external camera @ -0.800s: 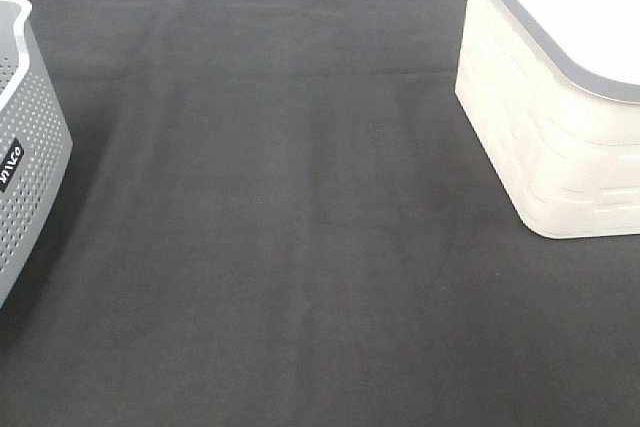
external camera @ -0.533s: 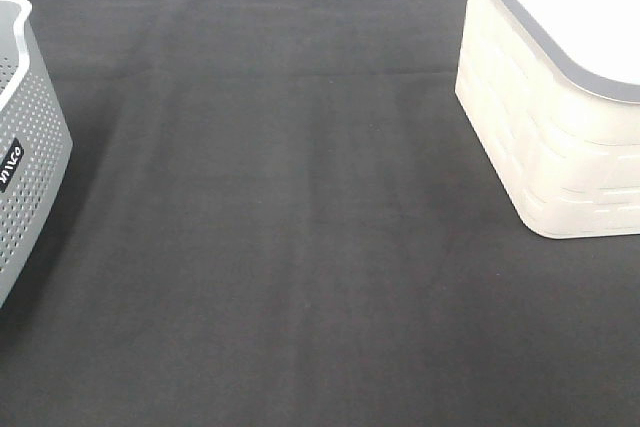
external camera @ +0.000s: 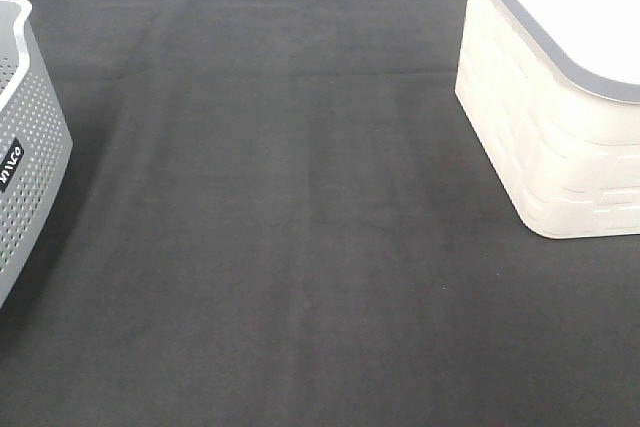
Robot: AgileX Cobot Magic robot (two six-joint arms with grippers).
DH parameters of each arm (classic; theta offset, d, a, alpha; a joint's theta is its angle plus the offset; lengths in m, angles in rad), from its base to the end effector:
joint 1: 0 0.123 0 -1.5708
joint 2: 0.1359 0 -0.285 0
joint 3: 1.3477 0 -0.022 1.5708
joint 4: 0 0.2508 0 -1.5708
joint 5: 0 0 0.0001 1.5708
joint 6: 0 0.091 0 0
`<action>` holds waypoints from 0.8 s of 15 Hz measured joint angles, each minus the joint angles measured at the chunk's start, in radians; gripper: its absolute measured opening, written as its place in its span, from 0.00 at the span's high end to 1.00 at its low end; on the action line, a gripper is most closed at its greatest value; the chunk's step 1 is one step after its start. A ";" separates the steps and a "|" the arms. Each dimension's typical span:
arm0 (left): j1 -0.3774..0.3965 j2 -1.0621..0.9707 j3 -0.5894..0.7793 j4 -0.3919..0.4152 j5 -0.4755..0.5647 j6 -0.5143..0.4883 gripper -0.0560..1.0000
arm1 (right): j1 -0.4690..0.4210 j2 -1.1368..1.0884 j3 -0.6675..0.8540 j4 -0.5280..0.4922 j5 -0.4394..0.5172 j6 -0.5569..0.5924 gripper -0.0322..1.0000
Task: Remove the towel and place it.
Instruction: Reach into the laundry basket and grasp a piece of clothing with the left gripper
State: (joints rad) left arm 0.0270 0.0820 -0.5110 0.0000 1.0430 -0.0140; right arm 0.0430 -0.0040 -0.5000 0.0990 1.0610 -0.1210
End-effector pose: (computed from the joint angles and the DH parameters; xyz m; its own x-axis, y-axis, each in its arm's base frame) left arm 0.0076 0.0002 0.2817 -0.5022 -0.0276 -0.8643 -0.0340 0.9993 -0.0121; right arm -0.0060 0.0076 0.2776 -0.4406 -0.0913 -0.8931 -0.1521 0.9880 -0.0259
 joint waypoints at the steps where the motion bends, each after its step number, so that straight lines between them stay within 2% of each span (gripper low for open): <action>1: 0.000 0.000 0.000 0.000 0.000 0.000 0.17 | 0.000 0.000 0.000 0.000 0.000 0.000 0.36; 12: 0.000 0.000 0.000 0.000 0.000 0.000 0.17 | 0.000 0.000 0.000 0.000 0.000 0.000 0.36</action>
State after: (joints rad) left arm 0.0270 0.0820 -0.5110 0.0000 1.0430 -0.0140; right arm 0.0430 -0.0040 -0.5000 0.0990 1.0610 -0.1210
